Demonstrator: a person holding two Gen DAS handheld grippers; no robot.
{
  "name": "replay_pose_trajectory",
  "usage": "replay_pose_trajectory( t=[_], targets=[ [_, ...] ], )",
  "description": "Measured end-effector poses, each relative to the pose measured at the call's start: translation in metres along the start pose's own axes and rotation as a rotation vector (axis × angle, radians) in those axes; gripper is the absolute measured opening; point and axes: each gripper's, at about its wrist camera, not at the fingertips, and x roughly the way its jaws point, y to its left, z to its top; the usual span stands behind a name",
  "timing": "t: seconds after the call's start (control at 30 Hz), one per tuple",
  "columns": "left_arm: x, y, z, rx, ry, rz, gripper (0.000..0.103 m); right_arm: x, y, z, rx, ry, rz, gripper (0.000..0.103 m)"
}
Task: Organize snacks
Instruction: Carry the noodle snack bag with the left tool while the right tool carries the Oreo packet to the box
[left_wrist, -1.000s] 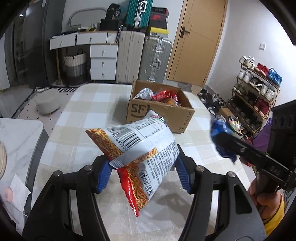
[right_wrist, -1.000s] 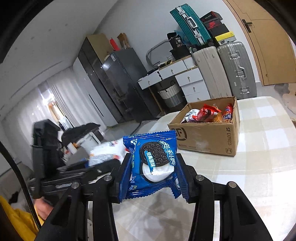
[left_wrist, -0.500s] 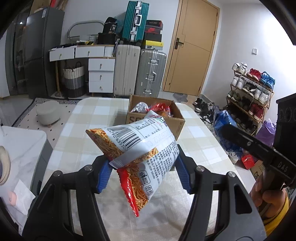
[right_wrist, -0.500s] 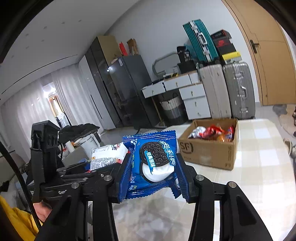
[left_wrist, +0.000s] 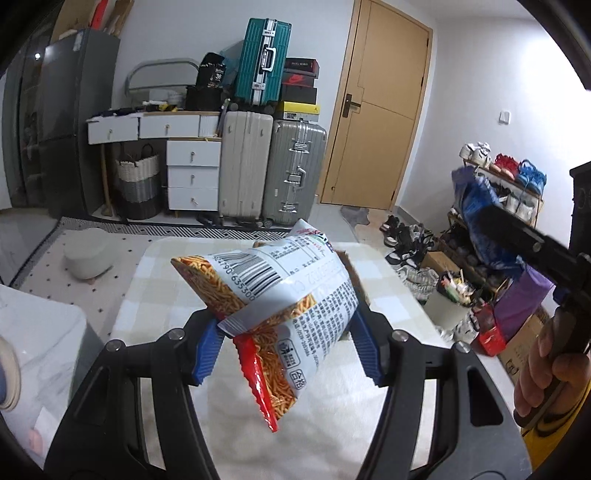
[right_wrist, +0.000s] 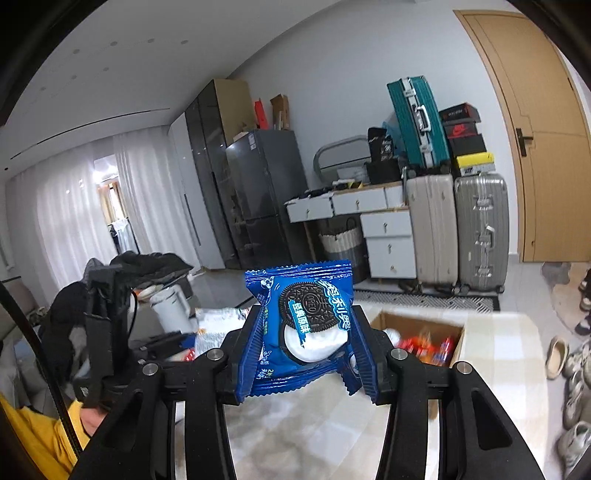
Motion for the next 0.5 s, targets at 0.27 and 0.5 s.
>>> replay_pose_trajectory(
  t=[0.27,0.5],
  targets=[
    [0.041,-0.001,0.060,-0.026,-0.003,0.015,0.059,0.056,-0.045,0.063,0.103,0.031,-0.011,0.046],
    [0.083,-0.016,0.099,0.025,0.018,0.050,0.059,0.090,-0.081,0.115,0.123,0.025,-0.048,0.046]
  ],
)
